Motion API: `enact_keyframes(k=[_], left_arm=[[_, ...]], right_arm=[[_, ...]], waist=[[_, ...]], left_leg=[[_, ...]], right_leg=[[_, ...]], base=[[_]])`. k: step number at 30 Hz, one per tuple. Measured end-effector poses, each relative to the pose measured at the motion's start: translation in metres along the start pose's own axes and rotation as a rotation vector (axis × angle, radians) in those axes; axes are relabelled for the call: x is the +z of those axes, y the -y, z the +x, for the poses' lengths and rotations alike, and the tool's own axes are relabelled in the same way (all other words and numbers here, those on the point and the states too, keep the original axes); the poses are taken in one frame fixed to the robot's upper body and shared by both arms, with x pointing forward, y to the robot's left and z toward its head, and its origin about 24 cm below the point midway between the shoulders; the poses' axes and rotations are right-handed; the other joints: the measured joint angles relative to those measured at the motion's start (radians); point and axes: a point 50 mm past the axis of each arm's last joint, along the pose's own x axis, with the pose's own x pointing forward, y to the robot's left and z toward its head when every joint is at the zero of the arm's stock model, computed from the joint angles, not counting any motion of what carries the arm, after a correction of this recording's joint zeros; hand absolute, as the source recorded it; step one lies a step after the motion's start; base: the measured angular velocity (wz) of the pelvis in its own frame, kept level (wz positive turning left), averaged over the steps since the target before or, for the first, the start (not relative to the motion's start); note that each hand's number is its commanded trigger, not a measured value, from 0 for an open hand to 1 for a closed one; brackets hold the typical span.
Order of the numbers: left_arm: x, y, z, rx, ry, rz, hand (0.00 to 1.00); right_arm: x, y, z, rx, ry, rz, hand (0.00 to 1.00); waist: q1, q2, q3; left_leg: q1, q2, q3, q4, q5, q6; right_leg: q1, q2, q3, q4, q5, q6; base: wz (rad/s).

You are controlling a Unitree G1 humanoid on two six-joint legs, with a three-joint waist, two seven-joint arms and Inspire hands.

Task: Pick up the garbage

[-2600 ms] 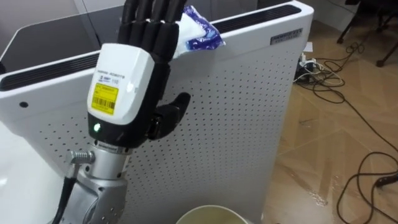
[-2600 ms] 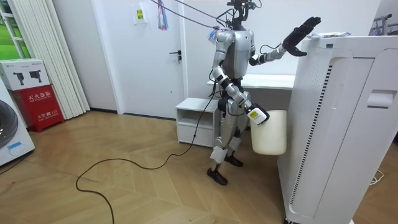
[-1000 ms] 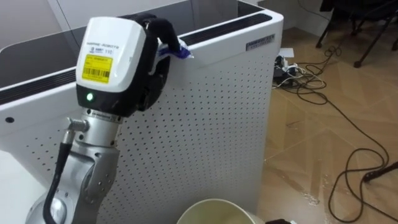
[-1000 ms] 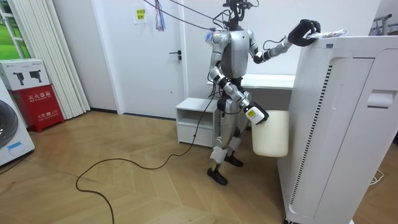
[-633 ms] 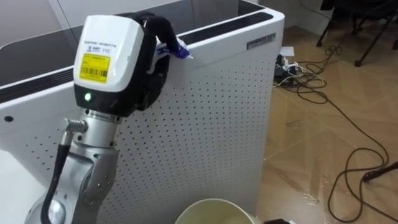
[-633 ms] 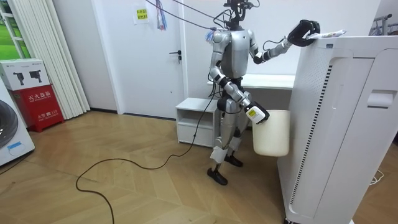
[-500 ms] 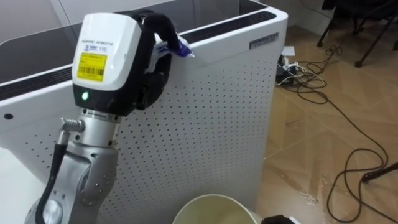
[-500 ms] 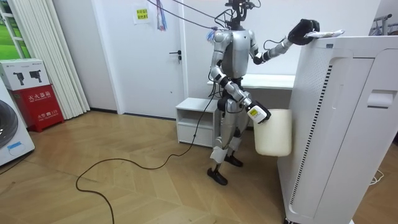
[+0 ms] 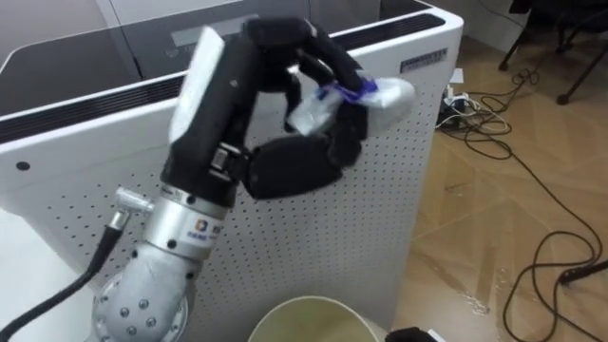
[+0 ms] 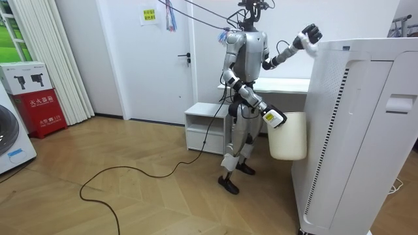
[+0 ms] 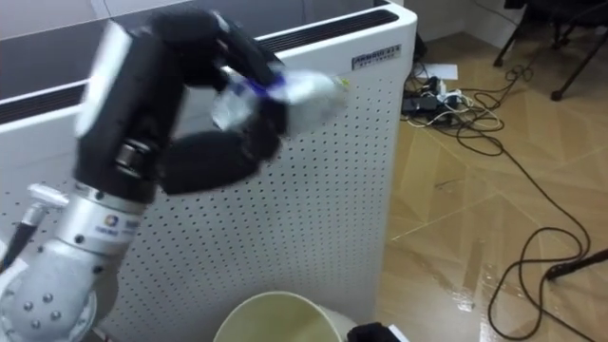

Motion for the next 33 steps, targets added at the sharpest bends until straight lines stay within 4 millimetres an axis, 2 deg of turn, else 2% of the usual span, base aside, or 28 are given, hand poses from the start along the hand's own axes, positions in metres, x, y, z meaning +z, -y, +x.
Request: enact_keyframes(k=[3, 7, 12, 17, 21, 25, 26, 28, 33], left_arm=[[-0.002, 0.004, -0.001, -0.05, -0.008, -0.019, 1.0], [-0.01, 0.011, -0.009, -0.105, -0.054, -0.099, 1.0], [-0.021, 0.013, -0.017, -0.151, -0.114, -0.114, 1.0], [-0.052, 0.018, -0.026, -0.159, -0.248, -0.163, 1.0], [-0.066, 0.022, -0.032, -0.176, -0.311, -0.176, 1.0], [-0.077, 0.024, -0.038, -0.206, -0.366, -0.189, 1.0], [-0.081, 0.025, -0.041, -0.211, -0.383, -0.194, 1.0], [-0.086, 0.026, -0.047, -0.217, -0.417, -0.203, 1.0], [-0.103, 0.03, -0.066, -0.217, -0.518, -0.224, 1.0]], right_arm=[[0.001, 0.0, 0.0, -0.001, 0.002, -0.001, 1.0], [0.006, 0.002, 0.003, -0.013, 0.013, -0.008, 1.0], [0.019, 0.007, 0.009, -0.036, 0.046, -0.022, 1.0], [0.022, 0.019, 0.021, -0.09, 0.017, -0.037, 1.0], [0.023, 0.022, 0.022, -0.099, 0.017, -0.041, 1.0], [0.034, 0.024, 0.025, -0.097, 0.051, -0.041, 1.0], [0.035, 0.025, 0.026, -0.1, 0.058, -0.043, 1.0], [0.033, 0.028, 0.029, -0.114, 0.047, -0.039, 1.0], [0.027, 0.032, 0.03, -0.128, 0.014, -0.034, 1.0]], waist=[[0.002, -0.004, 0.0024], [0.022, -0.012, 0.0032], [0.025, -0.023, 0.0047], [0.024, -0.017, 0.0075], [0.032, -0.017, 0.0109], [0.038, -0.013, 0.014], [0.035, -0.008, 0.017], [0.035, -0.001, 0.021], [0.041, -0.001, 0.0214]], left_leg=[[-0.001, 0.0, 0.0, 0.007, 0.0, 0.0], [-0.033, 0.005, -0.001, 0.025, 0.001, -0.002], [-0.116, 0.004, -0.034, 0.07, 0.003, -0.005], [-0.193, 0.004, -0.068, 0.114, 0.003, -0.006], [-0.233, -0.005, -0.082, 0.133, 0.005, -0.005], [-0.275, -0.01, -0.09, 0.14, 0.01, -0.006], [-0.28, -0.01, -0.099, 0.146, 0.011, -0.006], [-0.283, -0.01, -0.105, 0.143, 0.012, -0.006], [-0.304, -0.013, -0.106, 0.129, 0.016, -0.006]], right_leg=[[-0.001, -0.001, -0.001, 0.009, 0.0, -0.001], [-0.038, -0.002, -0.003, 0.037, -0.006, -0.009], [-0.099, -0.005, -0.041, 0.069, -0.013, -0.018], [-0.156, -0.015, -0.079, 0.109, -0.023, -0.023], [-0.203, -0.031, -0.091, 0.161, -0.043, -0.023], [-0.241, -0.032, -0.097, 0.171, -0.045, -0.024], [-0.242, -0.033, -0.106, 0.17, -0.045, -0.024], [-0.242, -0.035, -0.113, 0.168, -0.045, -0.024], [-0.269, -0.039, -0.115, 0.17, -0.05, -0.025]], base=[[0.0], [-0.01], [0.22], [0.2], [0.13], [0.08], [0.17], [0.12], [0.01]])
